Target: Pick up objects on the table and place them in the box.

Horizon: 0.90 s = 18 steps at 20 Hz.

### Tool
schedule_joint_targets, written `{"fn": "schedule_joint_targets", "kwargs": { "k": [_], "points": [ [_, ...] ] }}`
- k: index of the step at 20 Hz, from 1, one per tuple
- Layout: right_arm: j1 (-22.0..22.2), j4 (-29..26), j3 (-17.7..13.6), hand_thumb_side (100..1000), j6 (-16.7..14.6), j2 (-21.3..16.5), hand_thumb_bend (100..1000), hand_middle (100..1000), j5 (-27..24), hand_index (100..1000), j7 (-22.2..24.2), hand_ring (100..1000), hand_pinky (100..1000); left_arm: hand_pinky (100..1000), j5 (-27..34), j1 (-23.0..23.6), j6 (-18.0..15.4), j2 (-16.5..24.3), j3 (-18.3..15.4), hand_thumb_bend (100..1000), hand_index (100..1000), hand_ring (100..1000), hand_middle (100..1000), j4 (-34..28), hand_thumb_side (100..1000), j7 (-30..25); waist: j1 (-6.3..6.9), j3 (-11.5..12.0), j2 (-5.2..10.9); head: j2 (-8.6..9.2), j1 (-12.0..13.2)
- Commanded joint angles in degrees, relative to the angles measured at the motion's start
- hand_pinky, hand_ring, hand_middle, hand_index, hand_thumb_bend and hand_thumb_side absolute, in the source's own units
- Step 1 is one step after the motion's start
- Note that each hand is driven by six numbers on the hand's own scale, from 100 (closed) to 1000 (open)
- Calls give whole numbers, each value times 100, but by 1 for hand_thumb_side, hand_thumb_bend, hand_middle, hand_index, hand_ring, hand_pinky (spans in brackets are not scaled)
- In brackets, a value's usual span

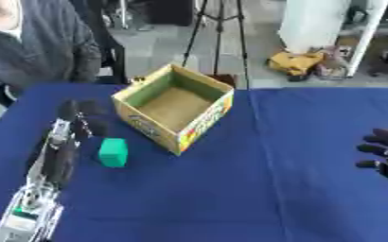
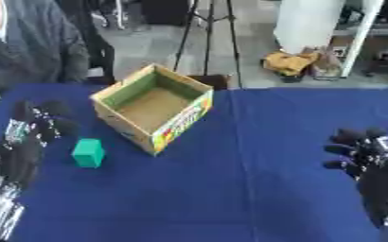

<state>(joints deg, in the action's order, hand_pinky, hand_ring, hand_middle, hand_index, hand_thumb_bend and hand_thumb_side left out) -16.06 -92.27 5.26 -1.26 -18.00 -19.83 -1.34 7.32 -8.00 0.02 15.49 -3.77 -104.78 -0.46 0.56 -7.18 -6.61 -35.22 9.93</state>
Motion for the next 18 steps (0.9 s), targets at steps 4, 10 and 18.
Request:
{"fn": "schedule_joint_targets", "kwargs": {
  "k": [4,10,18],
  "points": [
    [-45,-143,-57,1000,-2,-106,100,699,2,804,0,731,571,640,-535,-56,1,679,-123,631,809,628,662,-170,824,-84,9,-15,78,10,3],
    [-4,-124,-35,1000,8,-143,100,698,13,804,22,731,571,668,-2009,-133,103,1918,-86,618,817,667,706,112,598,-1012,57,-17,149,-34,7],
    [7,-108,5,1000,18,-165,100,698,18,804,62,731,571,677,-3709,-992,-72,3079,343,570,822,693,724,1291,479,-2462,85,-81,204,-65,49]
  ]
}}
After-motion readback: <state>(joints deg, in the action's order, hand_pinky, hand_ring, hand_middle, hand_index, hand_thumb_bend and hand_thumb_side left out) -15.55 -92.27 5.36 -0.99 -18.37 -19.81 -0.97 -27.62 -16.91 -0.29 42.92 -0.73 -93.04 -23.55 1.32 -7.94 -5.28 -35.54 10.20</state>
